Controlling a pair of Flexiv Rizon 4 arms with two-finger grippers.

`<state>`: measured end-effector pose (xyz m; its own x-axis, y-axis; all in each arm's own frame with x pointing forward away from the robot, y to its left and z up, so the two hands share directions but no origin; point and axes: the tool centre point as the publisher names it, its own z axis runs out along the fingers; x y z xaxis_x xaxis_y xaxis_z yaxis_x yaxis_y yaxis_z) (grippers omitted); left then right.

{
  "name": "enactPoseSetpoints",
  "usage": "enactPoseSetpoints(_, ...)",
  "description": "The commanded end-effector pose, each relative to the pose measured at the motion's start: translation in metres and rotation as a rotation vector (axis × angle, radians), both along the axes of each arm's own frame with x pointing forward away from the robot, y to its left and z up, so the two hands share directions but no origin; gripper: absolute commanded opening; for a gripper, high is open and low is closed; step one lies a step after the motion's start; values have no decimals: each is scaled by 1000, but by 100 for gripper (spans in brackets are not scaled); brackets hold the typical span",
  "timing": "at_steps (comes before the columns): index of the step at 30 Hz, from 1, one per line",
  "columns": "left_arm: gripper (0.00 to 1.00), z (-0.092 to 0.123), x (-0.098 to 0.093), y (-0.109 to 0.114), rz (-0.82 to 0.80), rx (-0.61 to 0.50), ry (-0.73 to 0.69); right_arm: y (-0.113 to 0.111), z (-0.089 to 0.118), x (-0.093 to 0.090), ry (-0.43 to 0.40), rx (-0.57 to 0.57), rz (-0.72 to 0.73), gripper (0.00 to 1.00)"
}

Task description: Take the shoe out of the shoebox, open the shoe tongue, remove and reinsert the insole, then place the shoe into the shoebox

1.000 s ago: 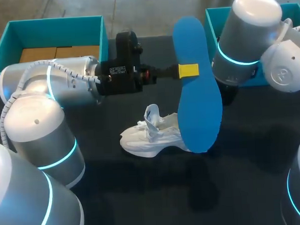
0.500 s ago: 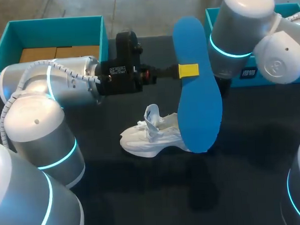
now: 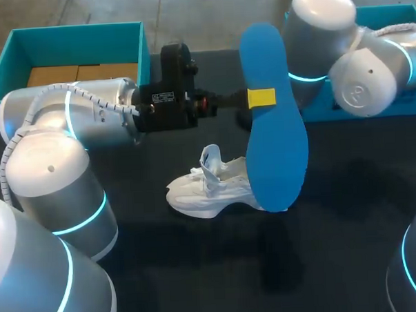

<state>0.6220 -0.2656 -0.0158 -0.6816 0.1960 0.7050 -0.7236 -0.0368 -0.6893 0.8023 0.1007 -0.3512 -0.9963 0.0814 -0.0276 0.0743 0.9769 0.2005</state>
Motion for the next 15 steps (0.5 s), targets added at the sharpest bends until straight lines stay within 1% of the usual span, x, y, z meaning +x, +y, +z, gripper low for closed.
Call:
enactPoseSetpoints(1,0,0,-1,-2,4,-3,1,14,-16,7,23,-7,9,100)
enactPoseSetpoints(6,0,0,-1,-2,4,-3,1,21,-28,6,44,-4,5,100)
enactPoseSetpoints(8,0,0,-1,-2,4,-3,1,23,-31,5,50,-11,3,96)
enactPoseSetpoints(10,0,0,-1,-2,4,-3,1,24,-33,5,56,-13,0,87)
enactPoseSetpoints(11,0,0,-1,-2,4,-3,1,25,-35,5,57,-19,-2,62)
enactPoseSetpoints(12,0,0,-1,-2,4,-3,1,25,-35,5,58,-22,-3,50)
enactPoseSetpoints(15,0,0,-1,-2,4,-3,1,23,-37,2,65,-23,-13,40)
